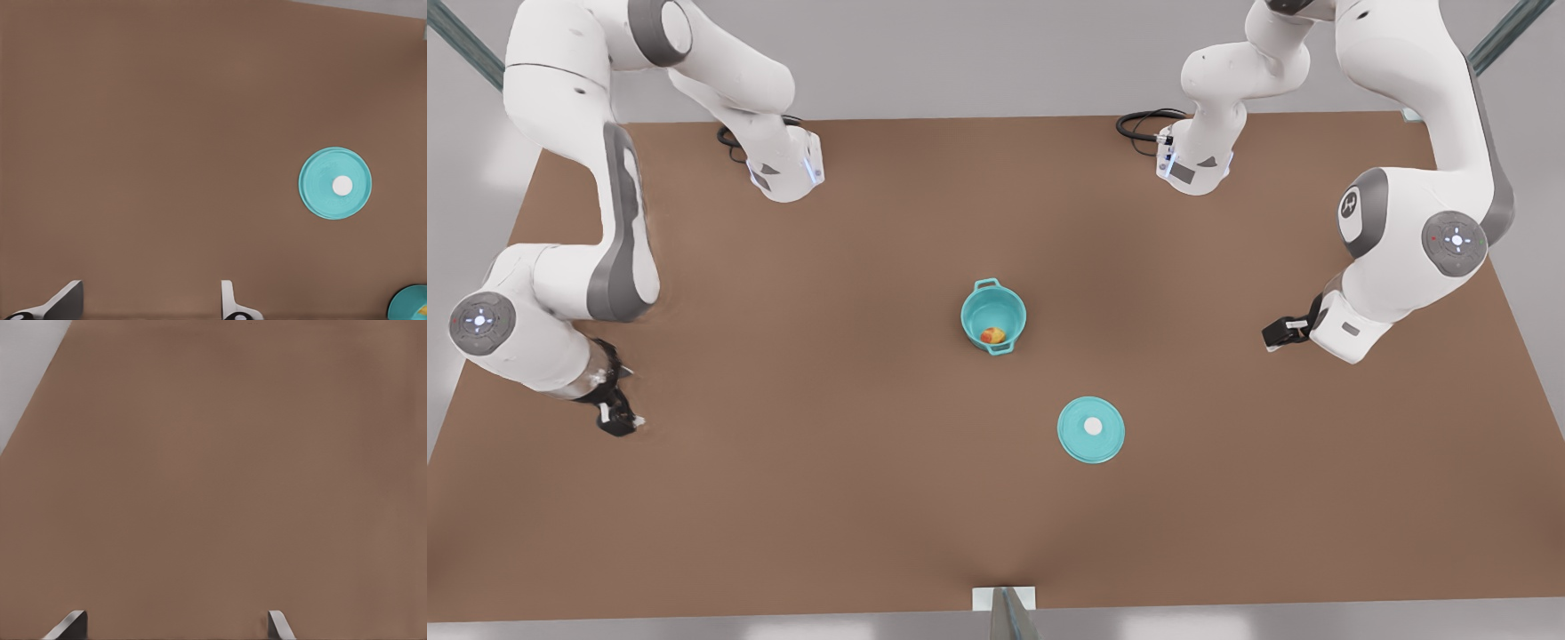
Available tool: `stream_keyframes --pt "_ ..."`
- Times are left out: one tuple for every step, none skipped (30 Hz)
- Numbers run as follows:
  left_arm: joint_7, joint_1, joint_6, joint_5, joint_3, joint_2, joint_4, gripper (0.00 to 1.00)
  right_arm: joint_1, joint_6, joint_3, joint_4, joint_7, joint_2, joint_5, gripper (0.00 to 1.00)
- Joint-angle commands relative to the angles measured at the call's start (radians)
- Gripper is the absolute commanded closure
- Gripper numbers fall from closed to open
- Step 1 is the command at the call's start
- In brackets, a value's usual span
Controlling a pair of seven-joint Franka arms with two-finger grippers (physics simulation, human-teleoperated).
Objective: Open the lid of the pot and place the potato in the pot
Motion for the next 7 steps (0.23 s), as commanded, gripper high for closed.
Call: stream_keyframes --pt "0.0 0.0 0.0 -0.002 -0.001 0.0 -0.001 0.0 0.016 -0.085 0.008 -0.028 -0.976 -0.023 0.046 0.0" --pt "0.0 0.0 0.0 -0.002 -0.008 0.002 -0.001 0.0 0.05 -0.099 0.008 -0.028 -0.945 -0.018 0.03 0.0" --pt "0.0 0.0 0.0 -0.002 -0.008 0.002 -0.001 0.0 0.061 -0.099 0.008 -0.026 -0.939 -0.012 0.029 0.0" --pt "0.0 0.0 0.0 -0.002 -0.008 0.002 -0.001 0.0 0.067 -0.099 0.008 -0.026 -0.939 -0.006 0.027 0.0" --pt "0.0 0.0 0.0 -0.002 -0.008 0.002 -0.001 0.0 0.069 -0.099 0.008 -0.025 -0.937 -0.003 0.027 0.0" --pt "0.0 0.0 0.0 -0.002 -0.008 0.002 -0.001 0.0 0.072 -0.099 0.008 -0.02 -0.934 -0.003 0.027 0.0" --pt "0.0 0.0 0.0 -0.002 -0.008 0.002 -0.001 0.0 0.076 -0.099 0.008 -0.019 -0.934 0.002 0.027 0.0"
